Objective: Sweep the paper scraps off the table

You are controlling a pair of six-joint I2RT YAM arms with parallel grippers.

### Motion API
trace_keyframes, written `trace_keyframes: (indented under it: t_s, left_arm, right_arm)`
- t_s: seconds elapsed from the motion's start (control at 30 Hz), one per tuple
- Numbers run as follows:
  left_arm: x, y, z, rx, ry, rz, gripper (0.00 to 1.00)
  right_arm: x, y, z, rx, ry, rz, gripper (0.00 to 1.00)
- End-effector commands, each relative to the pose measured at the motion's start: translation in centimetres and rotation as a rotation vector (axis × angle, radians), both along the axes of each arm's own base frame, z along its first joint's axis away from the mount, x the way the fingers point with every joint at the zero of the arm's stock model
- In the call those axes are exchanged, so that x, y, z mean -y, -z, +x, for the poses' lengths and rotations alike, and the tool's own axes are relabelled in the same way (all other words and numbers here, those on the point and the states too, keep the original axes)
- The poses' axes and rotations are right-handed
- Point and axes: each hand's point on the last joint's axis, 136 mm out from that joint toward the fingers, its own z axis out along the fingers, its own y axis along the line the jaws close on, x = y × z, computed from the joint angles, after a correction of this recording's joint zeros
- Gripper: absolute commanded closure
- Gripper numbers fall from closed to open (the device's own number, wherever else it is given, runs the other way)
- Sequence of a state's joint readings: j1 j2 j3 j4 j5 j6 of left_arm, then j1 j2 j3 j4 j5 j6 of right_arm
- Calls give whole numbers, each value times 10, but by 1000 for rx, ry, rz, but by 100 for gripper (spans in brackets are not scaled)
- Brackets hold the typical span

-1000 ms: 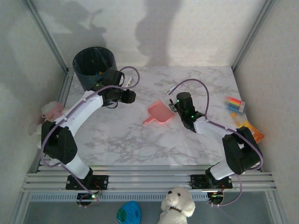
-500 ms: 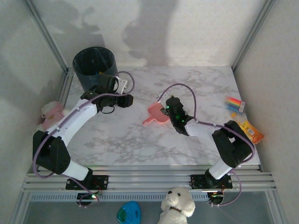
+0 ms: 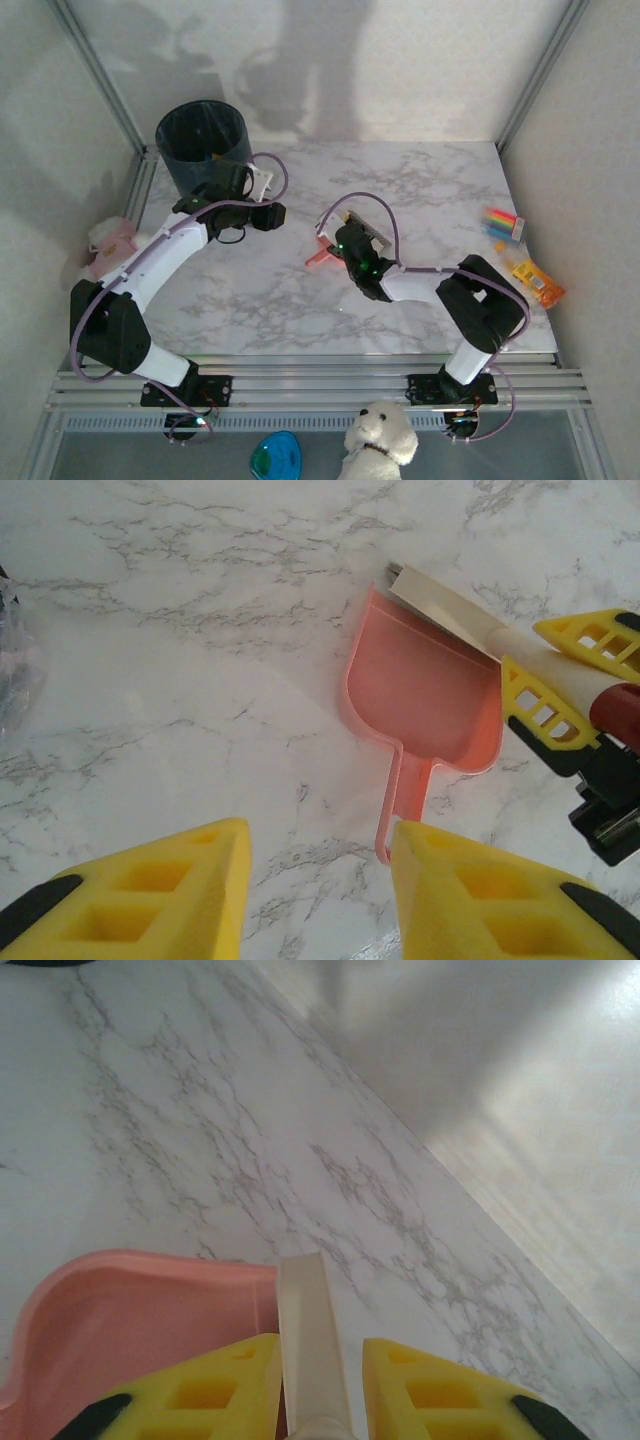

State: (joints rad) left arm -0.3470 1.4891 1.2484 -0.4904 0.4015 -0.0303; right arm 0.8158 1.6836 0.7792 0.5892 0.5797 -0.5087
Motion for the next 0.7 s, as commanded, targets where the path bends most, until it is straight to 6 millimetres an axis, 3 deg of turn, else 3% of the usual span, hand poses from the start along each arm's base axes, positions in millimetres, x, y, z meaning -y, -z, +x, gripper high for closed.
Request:
trace_keyframes:
  t_s: [0.0, 0.67]
  left_arm:
    - [0, 0, -1, 2, 11, -11, 59]
    - [-3, 6, -1, -10, 6, 9, 59]
  right_arm:
    - [-7, 6, -5, 19, 1, -6, 99]
    - [-26, 42, -28, -54, -40, -86, 71]
